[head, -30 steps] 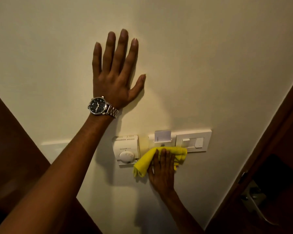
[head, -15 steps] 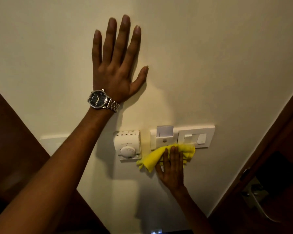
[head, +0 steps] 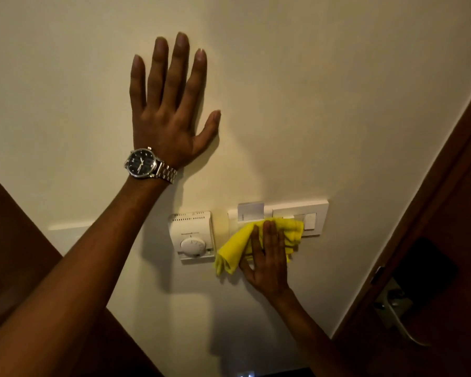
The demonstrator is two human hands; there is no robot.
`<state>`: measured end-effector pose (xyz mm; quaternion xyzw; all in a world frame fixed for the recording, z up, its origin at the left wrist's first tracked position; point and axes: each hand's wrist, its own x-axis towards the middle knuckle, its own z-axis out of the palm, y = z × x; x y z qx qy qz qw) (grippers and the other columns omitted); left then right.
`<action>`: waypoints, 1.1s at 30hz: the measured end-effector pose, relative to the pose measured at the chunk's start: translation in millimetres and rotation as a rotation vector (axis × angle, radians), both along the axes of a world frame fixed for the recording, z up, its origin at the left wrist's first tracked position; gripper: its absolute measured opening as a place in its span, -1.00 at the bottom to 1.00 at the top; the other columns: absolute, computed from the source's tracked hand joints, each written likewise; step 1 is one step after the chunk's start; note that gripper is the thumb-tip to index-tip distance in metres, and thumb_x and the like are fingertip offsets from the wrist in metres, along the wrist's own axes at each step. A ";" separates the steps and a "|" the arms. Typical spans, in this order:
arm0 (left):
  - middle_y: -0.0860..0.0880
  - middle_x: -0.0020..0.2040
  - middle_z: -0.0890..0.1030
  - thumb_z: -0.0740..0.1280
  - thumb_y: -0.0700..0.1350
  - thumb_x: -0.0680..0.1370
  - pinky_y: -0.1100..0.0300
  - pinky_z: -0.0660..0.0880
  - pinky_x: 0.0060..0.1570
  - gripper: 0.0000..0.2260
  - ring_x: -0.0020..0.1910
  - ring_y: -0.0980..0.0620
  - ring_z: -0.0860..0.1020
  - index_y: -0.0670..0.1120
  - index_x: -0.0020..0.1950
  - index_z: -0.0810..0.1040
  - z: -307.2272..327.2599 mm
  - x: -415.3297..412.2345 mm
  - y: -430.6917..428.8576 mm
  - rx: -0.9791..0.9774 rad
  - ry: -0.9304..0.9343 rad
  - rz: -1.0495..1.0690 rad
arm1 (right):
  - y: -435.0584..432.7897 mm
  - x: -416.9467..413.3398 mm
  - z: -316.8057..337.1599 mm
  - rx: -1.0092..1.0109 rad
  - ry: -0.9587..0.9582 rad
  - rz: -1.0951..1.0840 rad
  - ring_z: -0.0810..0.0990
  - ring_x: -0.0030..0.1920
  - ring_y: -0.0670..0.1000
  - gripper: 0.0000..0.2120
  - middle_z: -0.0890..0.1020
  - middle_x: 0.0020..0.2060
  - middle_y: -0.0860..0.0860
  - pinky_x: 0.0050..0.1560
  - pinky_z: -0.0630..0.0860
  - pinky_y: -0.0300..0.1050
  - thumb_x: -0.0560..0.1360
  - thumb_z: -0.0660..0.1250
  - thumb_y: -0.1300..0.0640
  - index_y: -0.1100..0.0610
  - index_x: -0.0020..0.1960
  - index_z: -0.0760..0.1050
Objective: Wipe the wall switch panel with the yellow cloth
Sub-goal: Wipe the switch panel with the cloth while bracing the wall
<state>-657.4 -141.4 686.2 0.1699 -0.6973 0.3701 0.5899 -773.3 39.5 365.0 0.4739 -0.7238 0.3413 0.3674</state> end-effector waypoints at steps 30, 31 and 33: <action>-0.23 0.61 0.37 0.16 0.28 0.67 -0.30 0.21 0.58 -0.34 0.60 -0.30 0.29 -0.09 0.66 0.29 -1.9 0.9 3.7 0.017 0.003 -0.010 | -6.8 11.3 -31.5 0.033 0.047 -0.147 -0.15 0.67 0.22 -0.36 -0.14 0.66 0.22 0.66 -0.15 0.17 0.74 -0.11 -0.09 0.24 0.67 -0.16; -0.24 0.60 0.37 0.16 0.28 0.67 -0.29 0.20 0.59 -0.34 0.60 -0.30 0.29 -0.09 0.66 0.29 -1.2 -0.5 2.2 0.019 0.008 -0.013 | -12.1 15.3 -28.8 0.007 0.003 -0.168 -0.14 0.67 0.23 -0.35 -0.13 0.66 0.22 0.67 -0.14 0.17 0.74 -0.08 -0.11 0.24 0.67 -0.15; -0.24 0.60 0.38 0.15 0.29 0.67 -0.27 0.17 0.59 -0.33 0.59 -0.30 0.29 -0.09 0.65 0.29 -1.8 -0.3 0.3 0.019 0.012 -0.009 | -17.6 21.6 -26.0 -0.048 -0.101 -0.151 -0.12 0.67 0.23 -0.33 -0.12 0.66 0.21 0.67 -0.11 0.16 0.73 -0.05 -0.13 0.24 0.67 -0.15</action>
